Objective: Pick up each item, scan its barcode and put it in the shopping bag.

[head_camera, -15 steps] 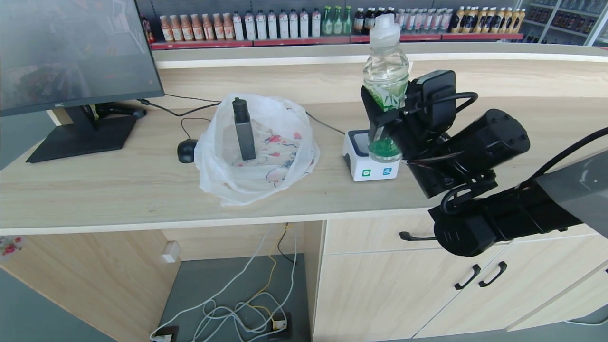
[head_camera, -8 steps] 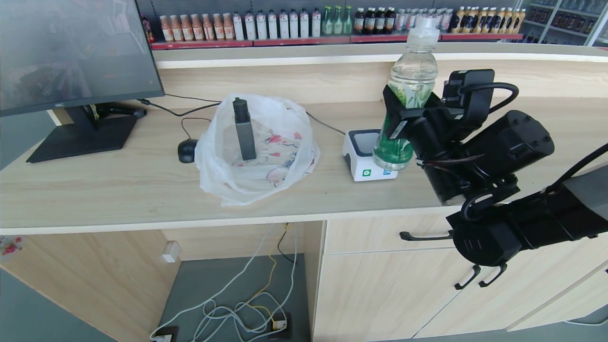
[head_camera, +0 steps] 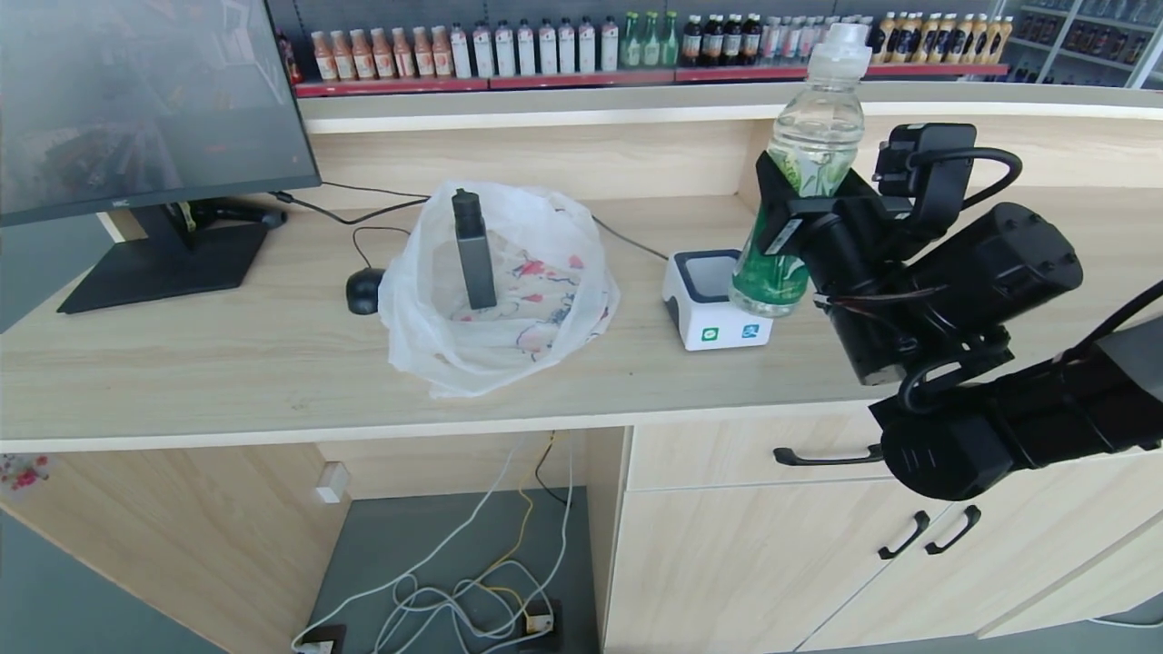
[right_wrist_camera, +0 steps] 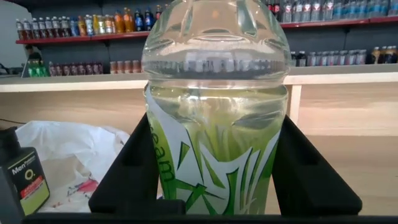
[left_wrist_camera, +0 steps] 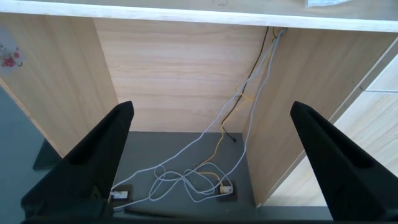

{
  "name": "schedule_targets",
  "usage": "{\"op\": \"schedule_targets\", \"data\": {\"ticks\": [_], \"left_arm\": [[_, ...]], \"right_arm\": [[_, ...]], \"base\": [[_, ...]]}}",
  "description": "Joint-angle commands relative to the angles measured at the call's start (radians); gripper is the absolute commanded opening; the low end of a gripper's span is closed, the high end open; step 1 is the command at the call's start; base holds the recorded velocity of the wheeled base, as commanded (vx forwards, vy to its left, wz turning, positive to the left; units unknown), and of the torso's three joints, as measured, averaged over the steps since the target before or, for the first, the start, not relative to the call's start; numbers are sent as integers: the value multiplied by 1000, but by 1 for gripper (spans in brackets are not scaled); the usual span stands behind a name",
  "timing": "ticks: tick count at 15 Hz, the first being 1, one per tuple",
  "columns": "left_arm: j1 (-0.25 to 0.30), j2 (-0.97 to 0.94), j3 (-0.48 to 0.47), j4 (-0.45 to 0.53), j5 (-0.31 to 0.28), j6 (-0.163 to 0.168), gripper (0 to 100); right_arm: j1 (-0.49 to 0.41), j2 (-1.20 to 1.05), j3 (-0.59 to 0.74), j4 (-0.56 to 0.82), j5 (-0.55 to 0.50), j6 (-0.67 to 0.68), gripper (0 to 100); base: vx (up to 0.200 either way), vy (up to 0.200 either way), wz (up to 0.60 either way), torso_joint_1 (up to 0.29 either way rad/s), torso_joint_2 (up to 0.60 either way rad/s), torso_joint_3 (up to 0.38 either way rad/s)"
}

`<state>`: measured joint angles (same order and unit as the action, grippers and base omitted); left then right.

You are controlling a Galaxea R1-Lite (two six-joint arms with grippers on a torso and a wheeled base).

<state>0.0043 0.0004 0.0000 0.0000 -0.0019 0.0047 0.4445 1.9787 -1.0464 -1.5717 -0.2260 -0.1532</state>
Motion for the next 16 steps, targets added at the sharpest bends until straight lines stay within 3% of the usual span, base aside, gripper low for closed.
{"op": "schedule_targets", "data": {"ticks": [1,10,16], "left_arm": [[-1,0,0,0,0,0,100],[-1,0,0,0,0,0,100],[-1,0,0,0,0,0,100]], "right_arm": [[-6,2,2,1,0,0,0],[-6,2,6,1,-12,0,0],[-3,19,3,1,-13,0,0]], "base": [[0,200,0,17,-2,2],[0,200,0,4,3,2],[0,0,0,0,0,0]]}}
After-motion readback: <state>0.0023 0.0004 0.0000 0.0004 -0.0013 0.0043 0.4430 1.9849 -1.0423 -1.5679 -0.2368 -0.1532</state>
